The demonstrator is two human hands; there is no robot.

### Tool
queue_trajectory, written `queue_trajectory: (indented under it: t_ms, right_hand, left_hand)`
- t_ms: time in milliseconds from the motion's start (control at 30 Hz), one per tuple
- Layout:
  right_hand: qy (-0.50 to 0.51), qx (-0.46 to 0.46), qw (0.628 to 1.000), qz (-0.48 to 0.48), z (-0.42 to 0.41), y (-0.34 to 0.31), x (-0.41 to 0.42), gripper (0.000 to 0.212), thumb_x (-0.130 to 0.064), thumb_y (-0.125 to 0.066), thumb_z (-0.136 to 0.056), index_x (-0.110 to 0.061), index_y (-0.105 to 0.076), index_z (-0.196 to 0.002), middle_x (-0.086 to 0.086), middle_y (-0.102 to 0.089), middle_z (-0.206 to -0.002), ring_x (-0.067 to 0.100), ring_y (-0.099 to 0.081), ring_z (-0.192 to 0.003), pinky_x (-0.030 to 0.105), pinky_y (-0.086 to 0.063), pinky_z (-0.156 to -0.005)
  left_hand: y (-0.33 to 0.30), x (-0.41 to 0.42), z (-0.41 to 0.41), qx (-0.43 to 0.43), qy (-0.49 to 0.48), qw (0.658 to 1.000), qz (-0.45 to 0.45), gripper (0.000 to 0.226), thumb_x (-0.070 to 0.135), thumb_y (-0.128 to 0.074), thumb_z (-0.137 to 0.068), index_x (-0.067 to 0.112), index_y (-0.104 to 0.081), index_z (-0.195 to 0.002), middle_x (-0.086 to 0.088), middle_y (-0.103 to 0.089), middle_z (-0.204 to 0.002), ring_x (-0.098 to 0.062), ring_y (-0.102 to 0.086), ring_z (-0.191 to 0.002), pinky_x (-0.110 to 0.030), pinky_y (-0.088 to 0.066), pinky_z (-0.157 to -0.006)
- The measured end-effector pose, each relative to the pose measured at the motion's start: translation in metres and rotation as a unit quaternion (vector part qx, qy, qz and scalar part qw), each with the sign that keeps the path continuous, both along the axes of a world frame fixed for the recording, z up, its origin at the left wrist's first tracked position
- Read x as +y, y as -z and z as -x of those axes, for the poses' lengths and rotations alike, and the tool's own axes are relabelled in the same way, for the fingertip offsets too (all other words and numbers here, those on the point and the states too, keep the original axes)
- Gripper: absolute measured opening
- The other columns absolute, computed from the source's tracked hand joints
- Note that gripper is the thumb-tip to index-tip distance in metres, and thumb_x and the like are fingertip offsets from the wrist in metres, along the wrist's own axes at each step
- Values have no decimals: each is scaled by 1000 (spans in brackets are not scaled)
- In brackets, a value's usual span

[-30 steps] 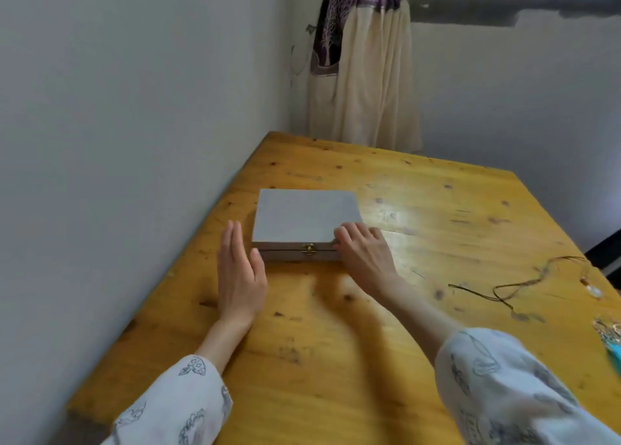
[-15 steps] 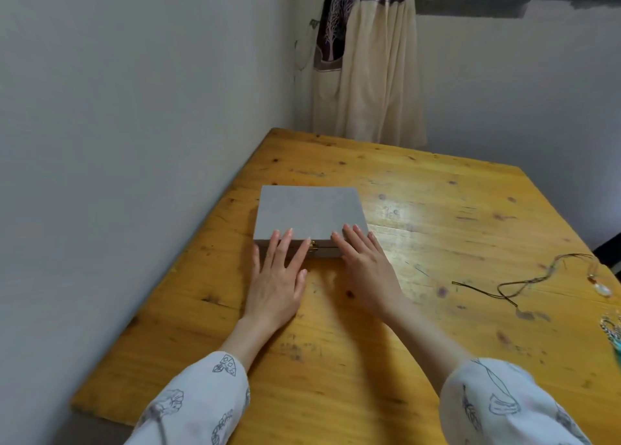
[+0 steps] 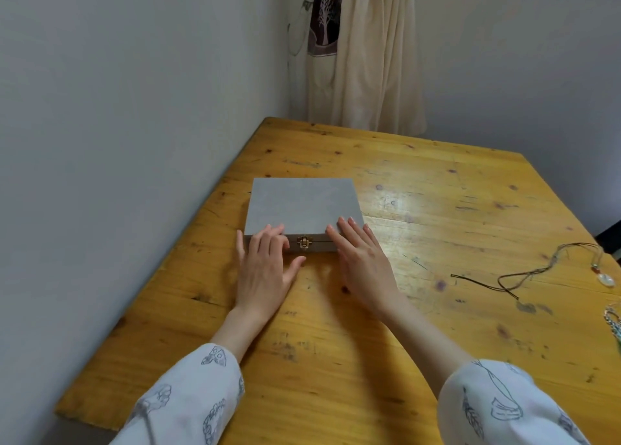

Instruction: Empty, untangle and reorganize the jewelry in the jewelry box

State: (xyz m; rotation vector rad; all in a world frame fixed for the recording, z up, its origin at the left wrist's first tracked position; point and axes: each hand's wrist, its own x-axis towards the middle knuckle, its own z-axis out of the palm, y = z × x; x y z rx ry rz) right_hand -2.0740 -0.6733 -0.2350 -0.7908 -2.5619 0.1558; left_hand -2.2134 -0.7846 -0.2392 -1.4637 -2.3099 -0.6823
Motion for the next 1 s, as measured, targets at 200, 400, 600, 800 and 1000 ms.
queue_trajectory:
  t_ms: [200,400,600,800,1000]
  right_hand:
    - [0,3,1000,-4,-1,1,1,51,-7,-36,-95,-21,-28,-143,6,-23,-153,19,-13,-143,31,-1,-117]
    - [-9,-37,999,-20,15,-4,16,52,-12,-36,-95,-19,-22,-145,8,-21,-153,23,-14,-143,34,-6,-116]
    - [-26,-95,995,19,42,-12,45,58,-6,-33,-94,-20,-12,-146,7,-7,-156,23,0,-144,35,2,-116]
    - [-36,-143,989,31,62,-18,67,61,-7,-33,-94,-19,-4,-147,10,3,-156,24,7,-144,36,4,-115]
    - [40,-83,993,78,30,6,57,60,-34,-28,-98,-23,6,-146,7,15,-155,23,13,-142,43,3,-116]
  left_hand:
    - [-11,24,8,41,-44,997,53,59,42,-75,-69,14,-57,-117,-16,-52,-102,-34,-50,-92,-43,-44,-82]
    - [-12,44,22,74,-48,993,77,52,40,-64,-80,18,-50,-124,-15,-47,-116,-32,-43,-107,-41,-34,-97]
    - [-15,73,39,56,-94,988,107,52,43,-51,-88,23,-36,-133,-11,-37,-132,-28,-32,-121,-38,-22,-105]
    - [-16,90,60,79,-94,984,130,54,43,-46,-90,22,-29,-137,-12,-36,-135,-29,-31,-124,-40,-20,-108]
    - [8,56,44,-12,-52,992,113,62,37,-30,-97,26,7,-145,-7,11,-155,-23,11,-142,-40,5,-113]
